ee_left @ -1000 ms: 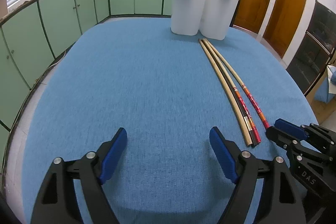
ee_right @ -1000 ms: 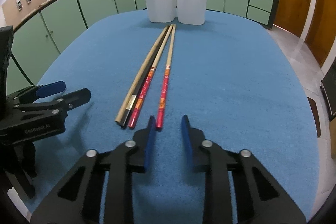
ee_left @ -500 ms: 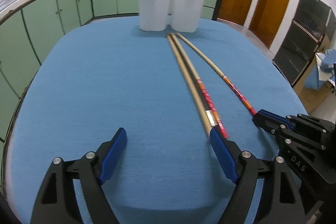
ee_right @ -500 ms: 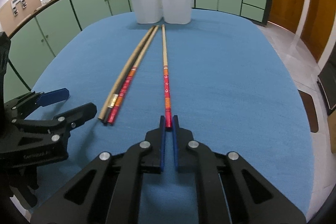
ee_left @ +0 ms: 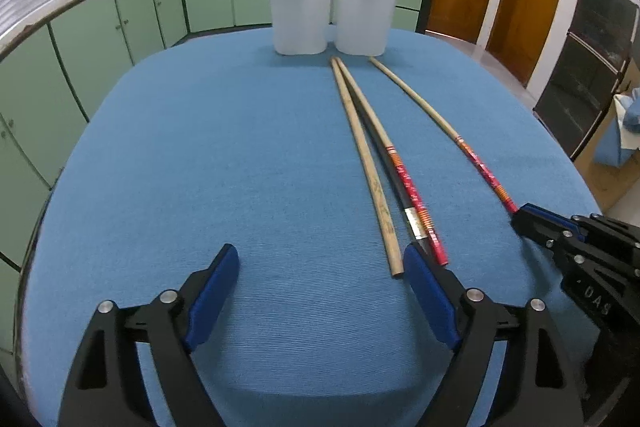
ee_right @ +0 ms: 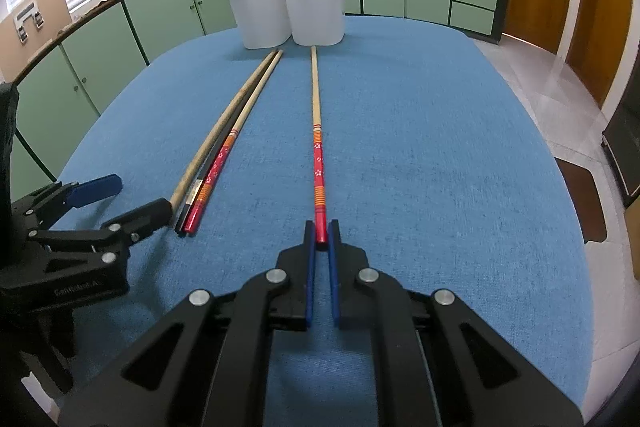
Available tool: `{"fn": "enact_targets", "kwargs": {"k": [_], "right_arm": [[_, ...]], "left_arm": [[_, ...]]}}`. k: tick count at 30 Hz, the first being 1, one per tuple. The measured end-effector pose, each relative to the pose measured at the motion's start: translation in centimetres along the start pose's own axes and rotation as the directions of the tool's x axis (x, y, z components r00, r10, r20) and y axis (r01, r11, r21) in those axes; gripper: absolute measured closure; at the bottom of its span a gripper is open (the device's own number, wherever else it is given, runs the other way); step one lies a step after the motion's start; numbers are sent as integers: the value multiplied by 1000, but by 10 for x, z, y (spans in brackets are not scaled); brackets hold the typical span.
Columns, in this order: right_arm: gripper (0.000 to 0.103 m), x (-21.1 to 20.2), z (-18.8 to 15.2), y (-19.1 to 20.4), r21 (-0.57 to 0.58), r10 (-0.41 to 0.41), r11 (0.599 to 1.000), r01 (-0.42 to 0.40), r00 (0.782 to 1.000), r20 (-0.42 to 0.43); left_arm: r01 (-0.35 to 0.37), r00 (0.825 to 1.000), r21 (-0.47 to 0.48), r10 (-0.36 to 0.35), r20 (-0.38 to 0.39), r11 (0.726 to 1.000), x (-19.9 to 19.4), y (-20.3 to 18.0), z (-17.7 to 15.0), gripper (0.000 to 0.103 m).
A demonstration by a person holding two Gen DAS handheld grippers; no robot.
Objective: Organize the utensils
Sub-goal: 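Grasp a plain wooden chopstick with the left gripper while the right gripper holds its chopstick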
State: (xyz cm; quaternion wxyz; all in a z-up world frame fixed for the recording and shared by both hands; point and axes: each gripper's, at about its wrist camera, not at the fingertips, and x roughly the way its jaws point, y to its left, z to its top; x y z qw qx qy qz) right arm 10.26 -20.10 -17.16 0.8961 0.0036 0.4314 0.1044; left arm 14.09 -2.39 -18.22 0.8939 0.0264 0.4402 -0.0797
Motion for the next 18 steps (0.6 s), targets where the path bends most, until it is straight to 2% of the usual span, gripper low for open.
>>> {"fn": "enact_targets", "kwargs": {"k": [8, 11, 14, 16, 18], "right_arm": [[95, -4, -2, -1, -19, 14, 1000, -14, 1000, 0], [95, -6, -3, -2, -22, 21, 1000, -21, 1000, -1], [95, -6, -4, -2, -24, 25, 999, -25, 1000, -1], [95, -6, -4, -1, -26, 25, 999, -25, 1000, -2], [95, -5, -3, 0, -29, 23, 999, -23, 1000, -2]], "left_arm": [[-8, 1000, 6, 8, 4, 1000, -3, 1, -5, 21], [2, 1000, 12, -2, 4, 1000, -2, -1, -4, 25], [2, 1000, 17, -2, 6, 1000, -1, -2, -4, 32], [13, 1000, 19, -13, 12, 1000, -2, -3, -3, 46], [18, 1000, 23, -18, 14, 1000, -2, -5, -3, 52]]}}
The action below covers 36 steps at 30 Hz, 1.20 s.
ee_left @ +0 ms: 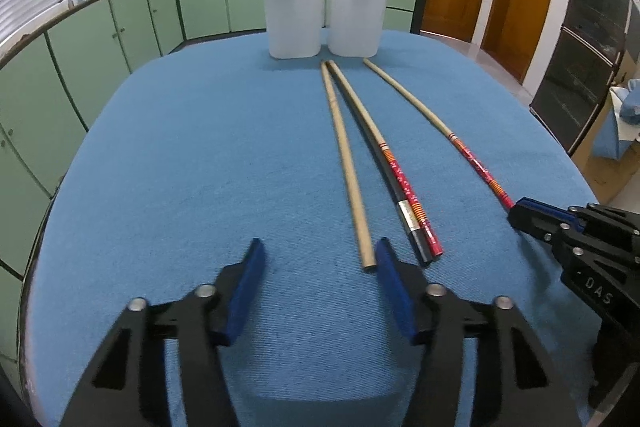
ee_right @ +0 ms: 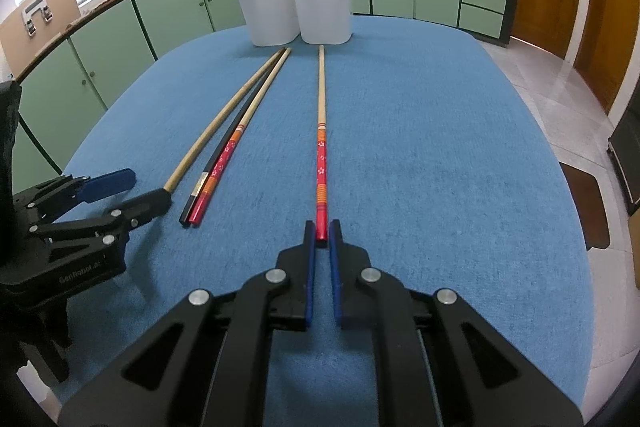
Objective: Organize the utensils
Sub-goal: 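Grasp a plain wooden chopstick with the left gripper while the right gripper holds its chopstick, then carry both chopsticks over the white holder and open both grippers to drop them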
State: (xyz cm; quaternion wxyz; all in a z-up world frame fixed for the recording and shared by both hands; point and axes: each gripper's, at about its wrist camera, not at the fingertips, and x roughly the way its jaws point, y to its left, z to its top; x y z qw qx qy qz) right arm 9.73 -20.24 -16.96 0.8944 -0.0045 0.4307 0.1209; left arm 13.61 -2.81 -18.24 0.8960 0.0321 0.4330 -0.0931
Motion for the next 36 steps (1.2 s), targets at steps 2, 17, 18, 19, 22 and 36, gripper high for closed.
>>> {"fn": "enact_targets", "kwargs": {"k": [2, 17, 18, 19, 22, 36], "right_arm": [[95, 1, 1, 1, -3, -1, 1000, 1, 1000, -1], [98, 2, 2, 1, -11, -3, 1000, 3, 1000, 14], [98, 0, 2, 0, -5, 3, 1000, -3, 1000, 23], [98, -3, 3, -1, -3, 8, 1000, -8, 999, 32], [98, -9, 6, -1, -20, 0, 1000, 1, 999, 53], [98, -66, 51, -5, -36, 32, 999, -26, 982, 185]], "left_arm": [[10, 1000, 2, -10, 3, 1000, -1, -3, 0, 58], [40, 999, 16, -40, 14, 999, -3, -16, 0, 95], [38, 999, 17, -39, 19, 999, -5, -15, 1, 96], [34, 999, 19, -35, 28, 999, -9, -14, 2, 96], [31, 998, 20, -33, 55, 999, -22, -10, 8, 96], [52, 967, -4, -49, 251, 999, -88, 14, 55, 96]]}}
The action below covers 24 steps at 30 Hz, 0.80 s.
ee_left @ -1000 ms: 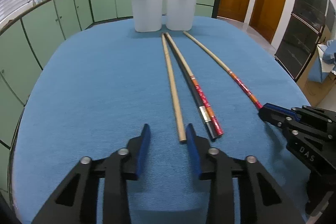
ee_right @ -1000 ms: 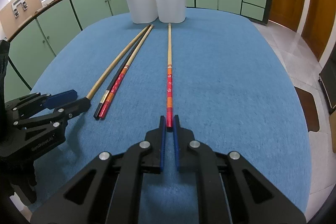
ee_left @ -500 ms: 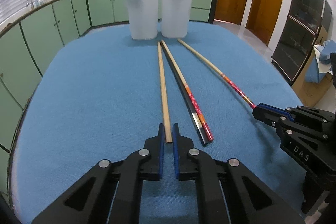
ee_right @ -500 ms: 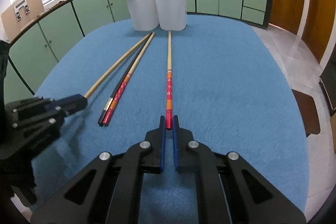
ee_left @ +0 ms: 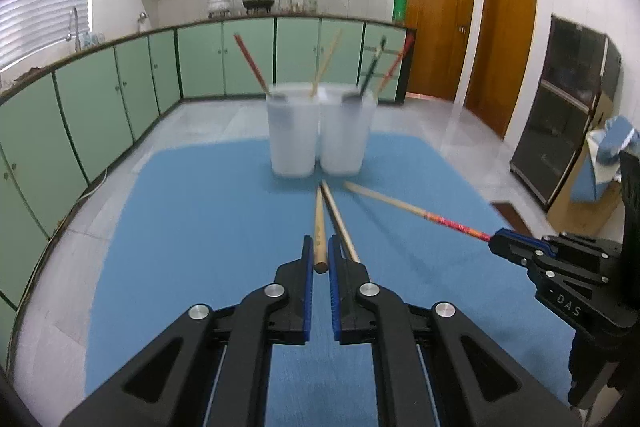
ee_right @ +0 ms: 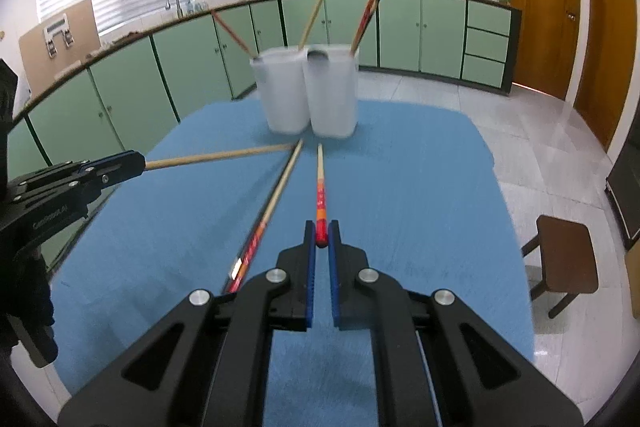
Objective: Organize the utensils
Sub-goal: 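Carry both chopsticks over the white holder and open both grippers to drop them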
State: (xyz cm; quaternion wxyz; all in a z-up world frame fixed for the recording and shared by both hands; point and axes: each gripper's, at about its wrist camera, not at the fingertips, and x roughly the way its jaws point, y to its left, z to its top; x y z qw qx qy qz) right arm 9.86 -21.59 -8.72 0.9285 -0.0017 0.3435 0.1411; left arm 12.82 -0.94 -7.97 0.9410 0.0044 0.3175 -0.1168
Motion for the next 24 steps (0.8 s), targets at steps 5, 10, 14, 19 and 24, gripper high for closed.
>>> {"fn": "enact_targets", "kwargs": {"k": [5, 10, 14, 19, 24], "right_arm": [[98, -20, 33, -7, -4, 27, 1000, -27, 998, 55], [98, -35, 70, -9, -26, 58, 998, -56, 993, 102], [98, -39, 101, -10, -35, 106, 994, -103, 989, 104], [98, -36, 138, -9, -83, 117, 991, -109, 988, 98], [98, -43, 172, -9, -105, 149, 985, -137, 982, 115]], "left_arm": [[5, 997, 4, -5, 75, 1000, -11, 6, 28, 96], [32, 992, 8, -32, 123, 999, -17, 12, 58, 96], [39, 988, 25, -43, 150, 999, -18, 15, 79, 96], [61, 985, 42, -67, 156, 997, -13, 17, 103, 96], [91, 981, 58, -100, 168, 994, -14, 15, 123, 96]]}}
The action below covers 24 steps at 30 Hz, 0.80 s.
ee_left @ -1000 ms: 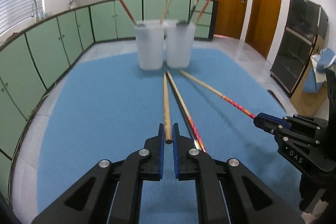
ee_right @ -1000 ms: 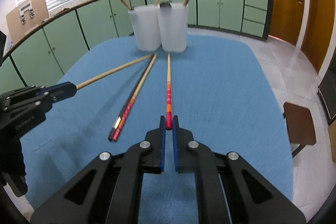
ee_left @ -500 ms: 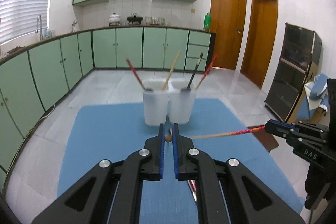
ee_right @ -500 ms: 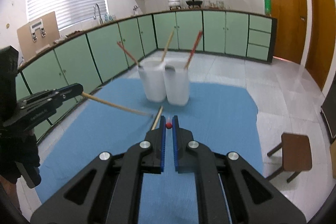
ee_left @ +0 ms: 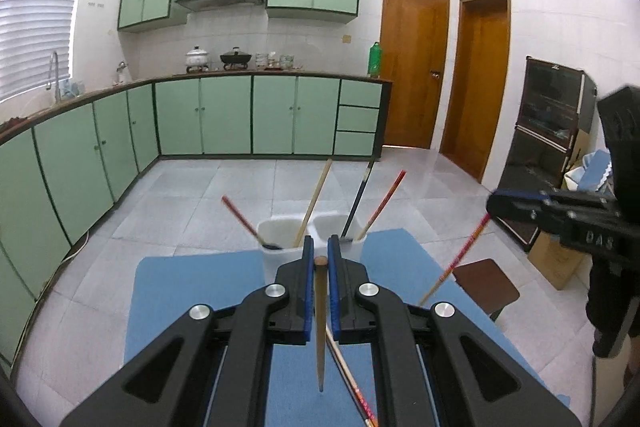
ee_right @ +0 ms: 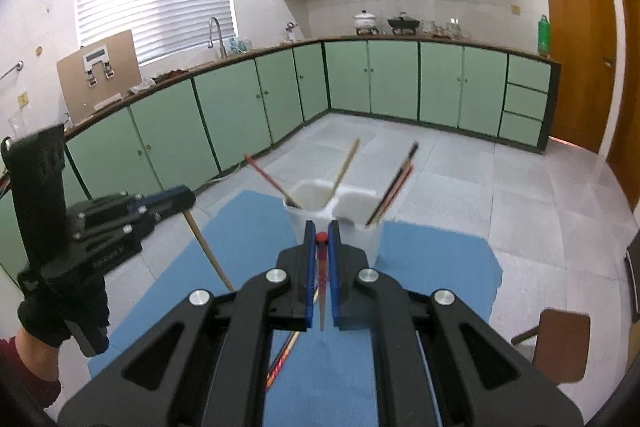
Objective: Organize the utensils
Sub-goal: 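Carry both chopsticks over the white holder and open both grippers to drop them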
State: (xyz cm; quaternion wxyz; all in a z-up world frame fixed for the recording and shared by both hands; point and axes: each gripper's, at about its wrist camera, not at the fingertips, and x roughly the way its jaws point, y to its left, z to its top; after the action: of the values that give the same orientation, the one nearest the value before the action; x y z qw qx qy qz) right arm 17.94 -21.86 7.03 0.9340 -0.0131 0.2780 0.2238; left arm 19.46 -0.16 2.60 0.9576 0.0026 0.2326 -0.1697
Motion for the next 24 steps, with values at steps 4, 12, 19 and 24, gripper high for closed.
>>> {"fn": "enact_targets", "kwargs": {"k": [4, 12, 19, 24], "right_arm": [[98, -4, 35, -2, -12, 6, 1000, -5, 999, 45], [98, -1, 98, -23, 7, -20, 1000, 20, 988, 150], [98, 39, 120, -47, 30, -76, 997, 72, 982, 172], [98, 82, 104, -57, 41, -111, 993, 107, 987, 113]], "left_arm": [[13, 999, 12, -13, 46, 1000, -2, 1, 26, 96], [-30, 978, 49, 19, 208, 998, 4, 1, 99, 96], [-88, 965, 72, 67, 252, 994, 52, 2, 128, 96], [-105, 981, 74, 92, 169, 992, 94, 6, 111, 96]]}}
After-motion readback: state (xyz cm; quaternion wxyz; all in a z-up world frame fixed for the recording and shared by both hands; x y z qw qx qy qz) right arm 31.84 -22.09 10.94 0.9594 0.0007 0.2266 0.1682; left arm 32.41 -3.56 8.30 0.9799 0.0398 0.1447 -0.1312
